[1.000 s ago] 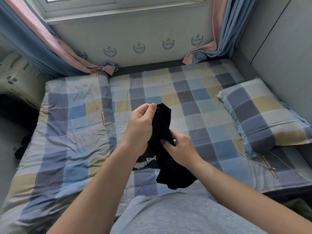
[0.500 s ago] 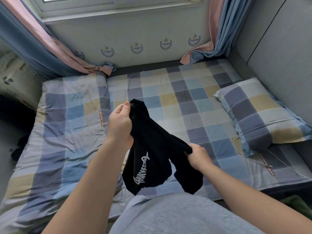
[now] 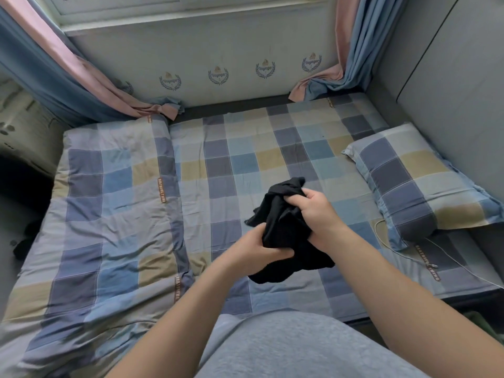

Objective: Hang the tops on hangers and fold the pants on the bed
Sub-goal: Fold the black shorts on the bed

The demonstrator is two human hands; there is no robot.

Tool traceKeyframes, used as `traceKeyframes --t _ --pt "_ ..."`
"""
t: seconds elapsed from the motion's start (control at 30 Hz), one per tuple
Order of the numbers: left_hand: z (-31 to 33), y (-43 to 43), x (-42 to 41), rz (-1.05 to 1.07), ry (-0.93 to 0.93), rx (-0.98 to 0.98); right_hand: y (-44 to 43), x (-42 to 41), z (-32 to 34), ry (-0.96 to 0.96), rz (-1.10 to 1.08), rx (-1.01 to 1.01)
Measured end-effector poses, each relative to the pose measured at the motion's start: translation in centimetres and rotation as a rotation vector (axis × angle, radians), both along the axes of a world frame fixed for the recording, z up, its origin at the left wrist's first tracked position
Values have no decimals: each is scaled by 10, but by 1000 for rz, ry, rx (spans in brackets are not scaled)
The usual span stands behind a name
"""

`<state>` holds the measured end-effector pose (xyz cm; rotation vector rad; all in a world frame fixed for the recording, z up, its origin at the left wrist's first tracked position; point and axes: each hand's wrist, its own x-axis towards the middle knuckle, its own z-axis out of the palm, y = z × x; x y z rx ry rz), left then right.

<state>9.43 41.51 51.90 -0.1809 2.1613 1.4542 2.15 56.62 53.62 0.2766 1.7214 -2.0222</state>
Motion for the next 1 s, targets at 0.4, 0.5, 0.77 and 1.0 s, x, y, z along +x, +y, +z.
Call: traceKeyframes --t 0.4,0.5,0.77,1.0 --pt "20 -14 -17 677 89 370 18 27 -7 61 604 87" --pt "37 -18 -21 692 57 446 8 41 -15 81 646 223" --pt "54 -30 -19 711 -16 640 -3 32 -5 54 340 116" --pt "23 -23 1 366 64 310 -6 19 9 -77 -62 -53"
